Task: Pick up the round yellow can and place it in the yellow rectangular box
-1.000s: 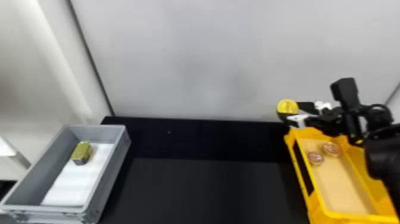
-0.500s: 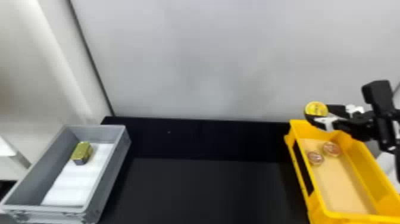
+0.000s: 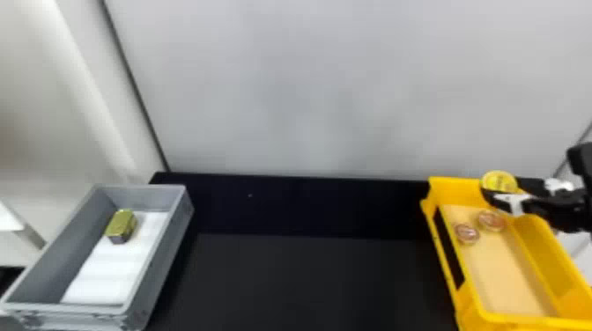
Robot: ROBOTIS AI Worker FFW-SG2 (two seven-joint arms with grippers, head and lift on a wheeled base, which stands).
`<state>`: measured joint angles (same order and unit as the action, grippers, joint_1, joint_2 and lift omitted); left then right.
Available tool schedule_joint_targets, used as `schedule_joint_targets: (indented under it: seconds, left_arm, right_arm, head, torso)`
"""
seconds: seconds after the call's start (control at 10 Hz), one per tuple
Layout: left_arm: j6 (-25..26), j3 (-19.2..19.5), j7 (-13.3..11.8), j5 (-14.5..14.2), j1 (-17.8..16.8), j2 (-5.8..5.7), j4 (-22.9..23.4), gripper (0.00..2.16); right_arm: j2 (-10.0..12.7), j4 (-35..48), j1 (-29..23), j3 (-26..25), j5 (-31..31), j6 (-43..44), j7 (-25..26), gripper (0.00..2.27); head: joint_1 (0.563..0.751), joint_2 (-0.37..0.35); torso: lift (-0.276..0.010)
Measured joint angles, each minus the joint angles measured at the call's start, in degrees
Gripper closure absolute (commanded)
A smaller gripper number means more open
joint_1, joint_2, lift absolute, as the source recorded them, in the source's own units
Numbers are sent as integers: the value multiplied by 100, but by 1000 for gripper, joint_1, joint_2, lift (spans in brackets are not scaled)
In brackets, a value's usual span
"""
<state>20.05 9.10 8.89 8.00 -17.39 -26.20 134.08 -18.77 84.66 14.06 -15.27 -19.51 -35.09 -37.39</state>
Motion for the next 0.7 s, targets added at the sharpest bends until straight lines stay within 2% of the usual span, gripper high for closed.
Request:
schedule_joint_targets:
  seconds: [0.3, 0.7]
  left_arm:
    - [29, -4, -10, 0, -5, -12, 4, 140]
    - [60, 10, -21, 0, 55, -20, 13, 140]
  right_arm:
    - [-36, -105, -240, -217, 3, -153, 93, 704]
    - [-58, -531, -410, -238, 54, -230, 150, 704]
  head:
    - [663, 54]
    - [663, 54]
  torso:
    - [-9]
    - [-9]
